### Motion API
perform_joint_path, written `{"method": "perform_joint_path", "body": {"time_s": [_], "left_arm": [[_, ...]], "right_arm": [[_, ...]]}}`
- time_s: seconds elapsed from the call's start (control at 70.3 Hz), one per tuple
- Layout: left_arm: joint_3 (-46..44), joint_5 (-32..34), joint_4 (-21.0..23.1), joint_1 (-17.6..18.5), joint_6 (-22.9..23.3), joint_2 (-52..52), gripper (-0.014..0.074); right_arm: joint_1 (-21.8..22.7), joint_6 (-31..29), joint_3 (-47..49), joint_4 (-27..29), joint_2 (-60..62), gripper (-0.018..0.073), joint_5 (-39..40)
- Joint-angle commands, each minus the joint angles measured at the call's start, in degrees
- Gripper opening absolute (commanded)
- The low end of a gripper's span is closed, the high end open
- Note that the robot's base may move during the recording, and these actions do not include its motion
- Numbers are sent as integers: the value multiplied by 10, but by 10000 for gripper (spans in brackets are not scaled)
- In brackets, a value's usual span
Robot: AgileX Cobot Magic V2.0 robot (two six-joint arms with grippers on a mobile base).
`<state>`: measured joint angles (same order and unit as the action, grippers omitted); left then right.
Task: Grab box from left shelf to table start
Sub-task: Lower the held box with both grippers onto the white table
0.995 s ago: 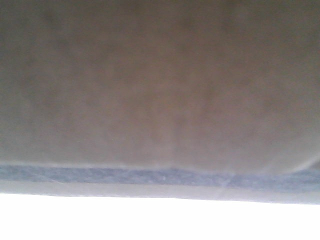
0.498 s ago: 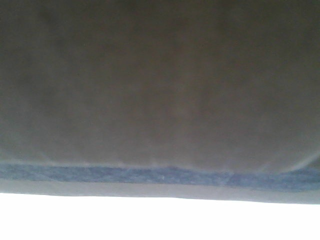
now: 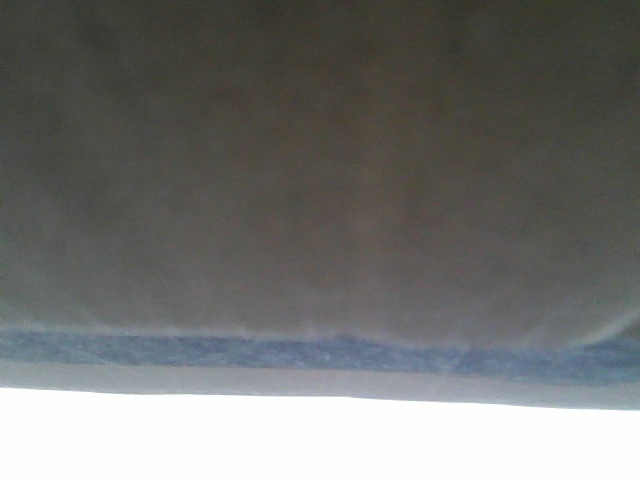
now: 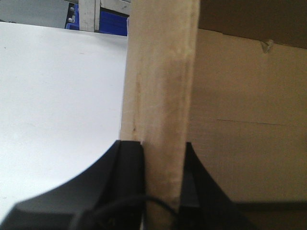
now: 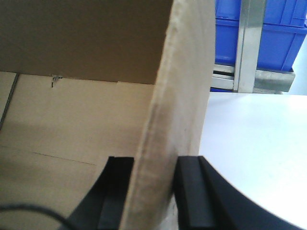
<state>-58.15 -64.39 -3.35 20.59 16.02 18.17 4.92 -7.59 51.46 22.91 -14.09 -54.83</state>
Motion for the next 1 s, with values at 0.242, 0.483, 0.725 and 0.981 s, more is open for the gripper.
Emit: {"method": "perform_joint_path", "body": {"time_s": [0.242, 0.483, 0.725, 0.981], "left_arm": [[-24, 106, -3, 6, 23, 2, -90], [-24, 110, -3, 6, 23, 2, -90], [-25, 125, -3, 6, 23, 16, -90], [-91, 135, -16, 6, 23, 136, -90]], "right_arm": [[3, -10, 15, -41, -11, 58, 80], [3, -10, 15, -41, -11, 58, 82], [3, -10, 15, -41, -16, 58, 97], [3, -10, 82, -41, -157, 58, 102]]}}
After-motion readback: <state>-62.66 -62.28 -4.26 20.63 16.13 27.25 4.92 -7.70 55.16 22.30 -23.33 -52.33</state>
